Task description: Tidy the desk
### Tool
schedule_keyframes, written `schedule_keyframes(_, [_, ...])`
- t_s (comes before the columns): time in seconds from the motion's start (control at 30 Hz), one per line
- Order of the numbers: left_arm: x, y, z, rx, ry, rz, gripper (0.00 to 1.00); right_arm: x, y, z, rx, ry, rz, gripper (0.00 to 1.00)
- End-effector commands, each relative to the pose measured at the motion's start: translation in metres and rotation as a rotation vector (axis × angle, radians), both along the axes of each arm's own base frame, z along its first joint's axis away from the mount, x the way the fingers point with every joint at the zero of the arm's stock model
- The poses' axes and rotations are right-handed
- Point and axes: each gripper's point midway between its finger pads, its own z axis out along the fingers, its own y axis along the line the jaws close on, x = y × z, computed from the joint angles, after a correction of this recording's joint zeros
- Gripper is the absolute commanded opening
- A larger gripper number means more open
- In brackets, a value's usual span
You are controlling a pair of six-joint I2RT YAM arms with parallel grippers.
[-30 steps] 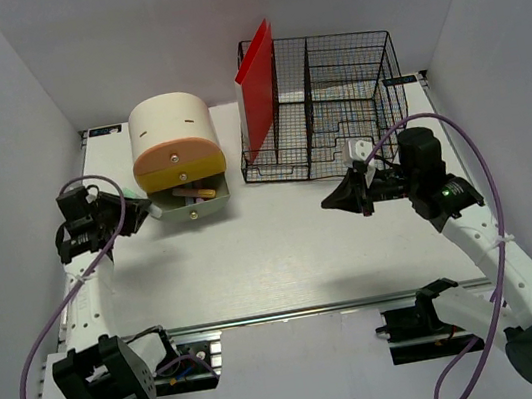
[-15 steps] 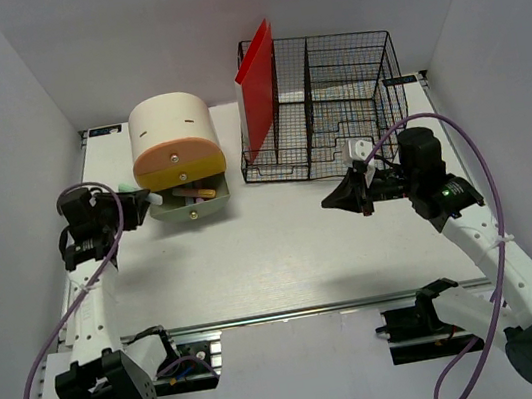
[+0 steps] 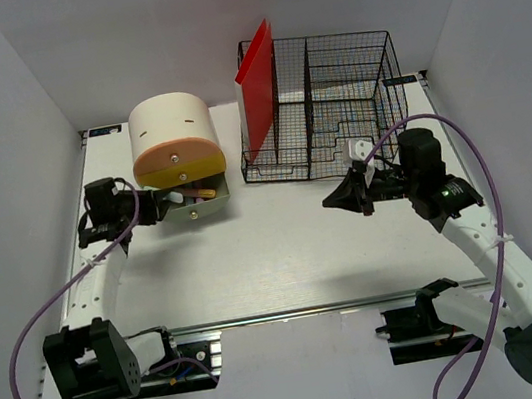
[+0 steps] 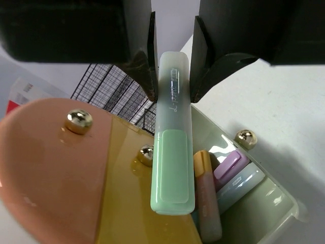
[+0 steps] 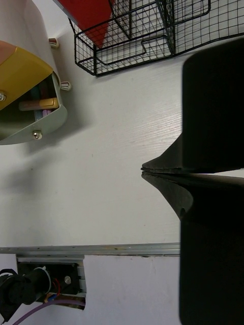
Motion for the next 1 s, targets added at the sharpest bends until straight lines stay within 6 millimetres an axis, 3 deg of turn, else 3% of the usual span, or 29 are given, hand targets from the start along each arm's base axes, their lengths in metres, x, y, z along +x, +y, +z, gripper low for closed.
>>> schedule_keyframes(0.0, [0.016, -0.003, 0.023, -0.003, -0.063, 0.011, 0.0, 0.004, -0.001, 0.004, 0.008, -0.052, -0.002, 0.0])
schedule_keyframes(0.1, [0.022, -0.009, 0.02, -0.005, -0.055, 0.002, 0.03, 0.004, -0.001, 0.004, 0.008, -0.051, -0.002, 0.0])
schedule_keyframes(0.33, [0.028, -0.022, 0.007, -0.009, -0.019, -0.02, 0.3, 0.004, -0.001, 0.003, 0.004, -0.057, -0.001, 0.0])
schedule_keyframes(0.43, [0.029, -0.025, 0.002, -0.006, -0.002, -0.023, 0.51, 0.005, -0.002, 0.003, 0.003, -0.058, -0.005, 0.0])
schedule_keyframes(0.5, [0.033, -0.024, 0.004, -0.001, -0.002, -0.019, 0.59, 0.005, -0.002, 0.003, 0.002, -0.059, -0.005, 0.0])
schedule_keyframes(0.53, [0.034, -0.024, 0.003, -0.003, 0.002, -0.022, 0.68, 0.004, -0.002, 0.003, 0.002, -0.06, -0.003, 0.0])
schedule_keyframes(0.67, [0.038, -0.03, 0.011, -0.006, -0.022, -0.046, 0.72, 0.005, -0.002, 0.002, 0.0, -0.064, -0.006, 0.0])
schedule_keyframes(0.8, [0.036, -0.038, 0.038, 0.004, -0.12, -0.118, 0.68, 0.003, -0.002, 0.002, -0.001, -0.075, 0.011, 0.0])
schedule_keyframes(0.87, [0.028, -0.044, 0.056, 0.032, -0.207, -0.182, 0.53, -0.003, -0.002, -0.002, -0.003, -0.071, 0.048, 0.0])
schedule_keyframes(0.9, [0.023, -0.052, 0.067, 0.08, -0.298, -0.281, 0.39, -0.007, -0.002, -0.005, -0.011, -0.113, 0.086, 0.0])
schedule_keyframes(0.97, [0.007, -0.056, 0.068, 0.19, -0.386, -0.397, 0.0, -0.024, 0.0, -0.013, 0.002, -0.102, 0.174, 0.12])
